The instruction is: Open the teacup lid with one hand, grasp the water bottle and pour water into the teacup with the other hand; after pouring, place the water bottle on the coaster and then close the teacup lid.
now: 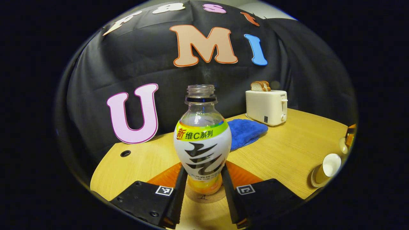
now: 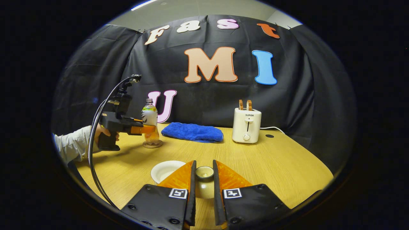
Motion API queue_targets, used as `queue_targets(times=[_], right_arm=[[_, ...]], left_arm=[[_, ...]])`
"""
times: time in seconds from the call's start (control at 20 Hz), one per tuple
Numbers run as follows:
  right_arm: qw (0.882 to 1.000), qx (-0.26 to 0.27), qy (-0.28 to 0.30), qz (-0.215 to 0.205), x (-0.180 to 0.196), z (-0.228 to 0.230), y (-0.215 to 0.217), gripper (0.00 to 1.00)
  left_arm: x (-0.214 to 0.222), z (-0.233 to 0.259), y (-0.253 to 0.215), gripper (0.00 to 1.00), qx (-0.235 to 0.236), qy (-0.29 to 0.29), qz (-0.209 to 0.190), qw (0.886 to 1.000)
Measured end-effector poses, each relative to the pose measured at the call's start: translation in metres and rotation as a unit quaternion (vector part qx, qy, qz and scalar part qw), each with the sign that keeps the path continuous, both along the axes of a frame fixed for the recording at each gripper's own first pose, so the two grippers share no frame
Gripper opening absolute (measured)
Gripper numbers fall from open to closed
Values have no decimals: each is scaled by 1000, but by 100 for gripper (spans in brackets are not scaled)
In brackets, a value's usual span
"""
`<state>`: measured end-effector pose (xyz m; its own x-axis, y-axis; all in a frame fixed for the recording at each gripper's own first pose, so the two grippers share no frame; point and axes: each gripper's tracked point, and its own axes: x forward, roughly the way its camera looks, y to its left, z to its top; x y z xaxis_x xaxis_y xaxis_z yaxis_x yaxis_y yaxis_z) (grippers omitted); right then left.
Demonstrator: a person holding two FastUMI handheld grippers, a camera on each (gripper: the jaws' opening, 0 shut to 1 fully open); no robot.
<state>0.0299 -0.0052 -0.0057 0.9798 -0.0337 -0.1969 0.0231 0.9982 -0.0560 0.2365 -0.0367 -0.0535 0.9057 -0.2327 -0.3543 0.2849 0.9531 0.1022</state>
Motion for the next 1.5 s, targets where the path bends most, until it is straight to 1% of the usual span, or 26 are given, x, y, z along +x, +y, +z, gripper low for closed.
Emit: queue_targets(times=[0.05, 0.1, 0.2, 0.3, 0.35, 0.4, 0.45, 0.5, 0.55, 0.8, 0.85, 0.9, 0.95, 1.05, 1.1, 1.15, 1.45, 1.5], right_arm=[[1000, 1, 0, 0, -1, -1, -1, 27], [1000, 1, 1, 0, 0, -1, -1, 24], [1000, 1, 3, -1, 3, -4, -3, 29], [1000, 2, 4, 0, 4, -5, -1, 25], [1000, 3, 4, 2, 4, -5, 0, 28], [1000, 3, 5, 3, 5, -7, 2, 25], [1000, 2, 6, 5, 5, -9, 3, 28], [1000, 2, 7, 6, 5, -9, 4, 28], [1000, 2, 8, 7, 6, -9, 5, 28], [1000, 2, 6, 8, 7, -9, 7, 28], [1000, 2, 6, 9, 8, -7, 9, 28], [1000, 2, 5, 10, 8, -7, 10, 28], [1000, 3, 4, 11, 10, -5, 12, 28], [1000, 5, 1, 16, 13, -2, 17, 28], [1000, 6, -1, 19, 15, -1, 21, 26], [1000, 7, -2, 23, 16, -1, 24, 28], [998, 23, -7, 52, 33, -4, 54, 28], [998, 24, -10, 57, 34, -4, 59, 26]], left_arm=[[0, 0, 1, 59, 1, 0, 1, 1000], [0, -1, 2, 61, -1, 0, 4, 1000], [0, -1, 4, 62, -2, 0, 11, 1000], [-2, -3, 8, 63, -4, 1, 18, 1000], [-2, -4, 9, 63, -5, 3, 19, 1000], [-3, -7, 10, 65, -3, 8, 22, 1000], [-4, -10, 12, 65, -2, 11, 23, 1000], [-4, -11, 14, 62, -2, 13, 25, 1000], [-4, -12, 15, 70, -3, 13, 26, 1000], [-7, -15, 16, 73, -9, 15, 26, 1000], [-9, -17, 18, 72, -10, 18, 27, 999], [-12, -17, 19, 83, -12, 22, 28, 999], [-16, -16, 21, 83, -17, 21, 31, 999], [-24, -10, 22, 87, -29, 12, 37, 999], [-31, -5, 27, 92, -33, 2, 40, 999], [-39, 0, 29, 96, -35, -5, 41, 999], [-85, 33, 34, 97, -43, -59, 50, 996], [-92, 40, 34, 97, -45, -68, 51, 995]])
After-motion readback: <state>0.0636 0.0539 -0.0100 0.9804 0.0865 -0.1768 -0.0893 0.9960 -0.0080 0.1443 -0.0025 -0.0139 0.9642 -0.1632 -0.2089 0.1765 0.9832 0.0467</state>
